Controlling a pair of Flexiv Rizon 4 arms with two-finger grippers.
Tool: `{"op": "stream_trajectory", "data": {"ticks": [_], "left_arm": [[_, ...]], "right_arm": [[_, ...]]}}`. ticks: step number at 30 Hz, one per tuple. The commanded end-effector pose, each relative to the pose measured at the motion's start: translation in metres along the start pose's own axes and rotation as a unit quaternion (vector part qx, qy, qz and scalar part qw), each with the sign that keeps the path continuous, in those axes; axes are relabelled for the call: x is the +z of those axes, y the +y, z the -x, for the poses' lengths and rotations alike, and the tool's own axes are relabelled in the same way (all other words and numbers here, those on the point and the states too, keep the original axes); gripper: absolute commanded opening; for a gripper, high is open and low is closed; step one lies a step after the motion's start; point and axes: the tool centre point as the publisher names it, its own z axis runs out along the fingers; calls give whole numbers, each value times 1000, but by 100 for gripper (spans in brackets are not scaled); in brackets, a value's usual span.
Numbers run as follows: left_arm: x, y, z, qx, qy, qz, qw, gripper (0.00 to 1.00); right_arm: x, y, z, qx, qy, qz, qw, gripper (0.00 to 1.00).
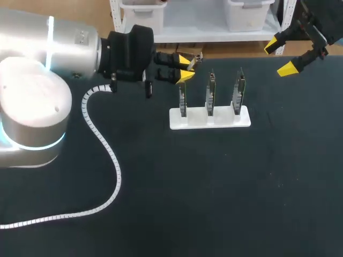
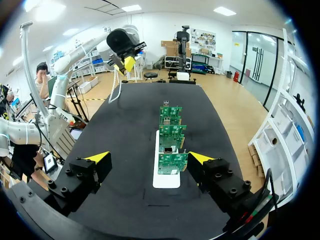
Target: Pick up the optical module with the left hand, and insert it into the network port with the right hand.
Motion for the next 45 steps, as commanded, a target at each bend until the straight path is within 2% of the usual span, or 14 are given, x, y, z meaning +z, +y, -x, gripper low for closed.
{"op": "stream_trajectory", "data": {"ticks": [1,5,8,13,20,24,29,45], "left_arm": [[14,12,-2,10,-58,-6,998,0],[23,20,1,28,-43,-3,999,0],[33,28,4,40,-51,-8,998,0],[48,34,1,47,-45,-33,997,0],[62,45,-9,43,-58,-43,996,0],[69,53,-11,44,-80,-39,995,0],[68,57,-11,59,-77,-30,995,0],[68,57,-11,59,-77,-30,995,0]], "right_arm": [[0,2,0,0,0,-2,1000,100],[0,2,0,0,0,-2,1000,100],[0,2,0,0,0,-2,1000,100],[0,2,0,0,0,-2,1000,100],[0,2,0,0,0,-2,1000,100],[0,2,0,0,0,-2,1000,100],[0,2,0,0,0,-2,1000,100],[0,2,0,0,0,-2,1000,100]]}}
